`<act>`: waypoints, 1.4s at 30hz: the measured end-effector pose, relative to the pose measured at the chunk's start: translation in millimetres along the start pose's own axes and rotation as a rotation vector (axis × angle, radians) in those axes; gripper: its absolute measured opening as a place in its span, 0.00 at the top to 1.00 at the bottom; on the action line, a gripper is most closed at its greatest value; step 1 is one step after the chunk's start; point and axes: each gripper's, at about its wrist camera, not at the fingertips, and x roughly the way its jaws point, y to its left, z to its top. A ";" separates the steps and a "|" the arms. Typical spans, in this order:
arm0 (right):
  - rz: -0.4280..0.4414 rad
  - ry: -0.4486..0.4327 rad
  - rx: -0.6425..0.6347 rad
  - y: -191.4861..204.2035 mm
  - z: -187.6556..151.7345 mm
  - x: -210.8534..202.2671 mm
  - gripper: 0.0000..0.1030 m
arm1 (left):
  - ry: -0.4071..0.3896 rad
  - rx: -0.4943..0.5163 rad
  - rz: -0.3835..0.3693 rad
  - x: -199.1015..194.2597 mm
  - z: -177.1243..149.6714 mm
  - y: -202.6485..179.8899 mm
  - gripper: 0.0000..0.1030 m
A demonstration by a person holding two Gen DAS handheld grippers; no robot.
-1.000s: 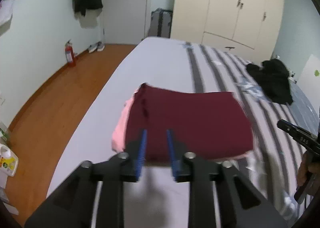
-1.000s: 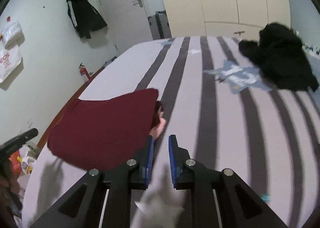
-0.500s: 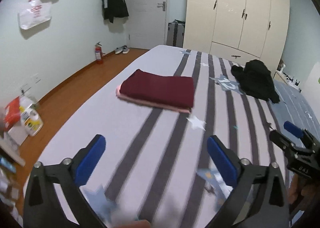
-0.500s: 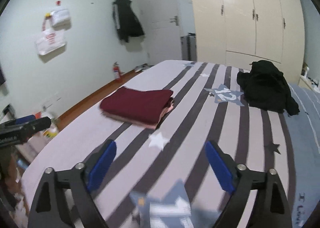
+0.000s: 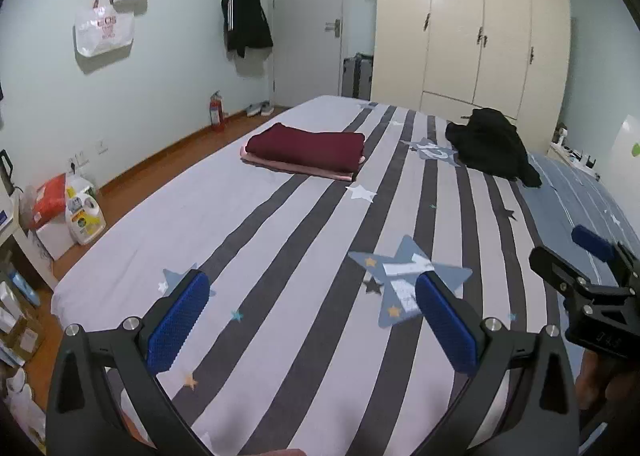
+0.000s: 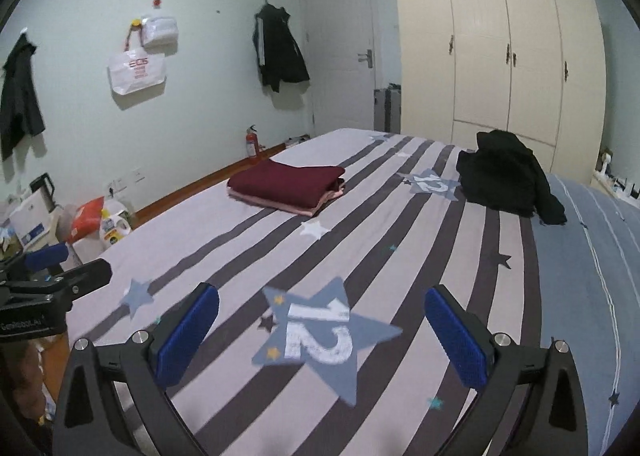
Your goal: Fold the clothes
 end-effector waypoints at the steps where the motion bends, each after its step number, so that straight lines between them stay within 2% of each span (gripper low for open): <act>1: -0.001 -0.012 -0.001 2.8 -4.3 -10.1 0.01 | -0.017 -0.003 -0.006 -10.0 -7.0 0.3 0.01; 7: -0.007 -0.081 -0.004 19.8 -30.4 -71.0 0.01 | -0.090 -0.007 -0.004 -87.9 -39.5 -4.6 0.01; 10: -0.005 -0.109 -0.004 27.9 -40.1 -107.3 0.01 | -0.101 -0.024 0.006 -144.5 -45.1 -11.5 0.01; 14: 0.029 -0.112 0.004 32.4 -30.3 -179.4 0.01 | -0.126 -0.039 0.044 -210.6 -37.2 -26.4 0.01; 19: 0.049 -0.140 0.027 32.0 -17.1 -242.9 0.01 | -0.170 -0.069 0.034 -265.6 -32.6 -38.2 0.01; 27: 0.038 -0.157 -0.009 39.8 -16.3 -297.7 0.01 | -0.174 -0.074 0.023 -299.1 -35.8 -50.8 0.01; 34: 0.035 -0.133 0.025 32.7 -19.1 -313.8 0.01 | -0.186 -0.073 0.008 -311.3 -30.5 -56.1 0.01; 42: 0.016 -0.153 0.011 32.1 -16.0 -324.6 0.01 | -0.205 -0.063 -0.002 -319.8 -27.5 -70.4 0.01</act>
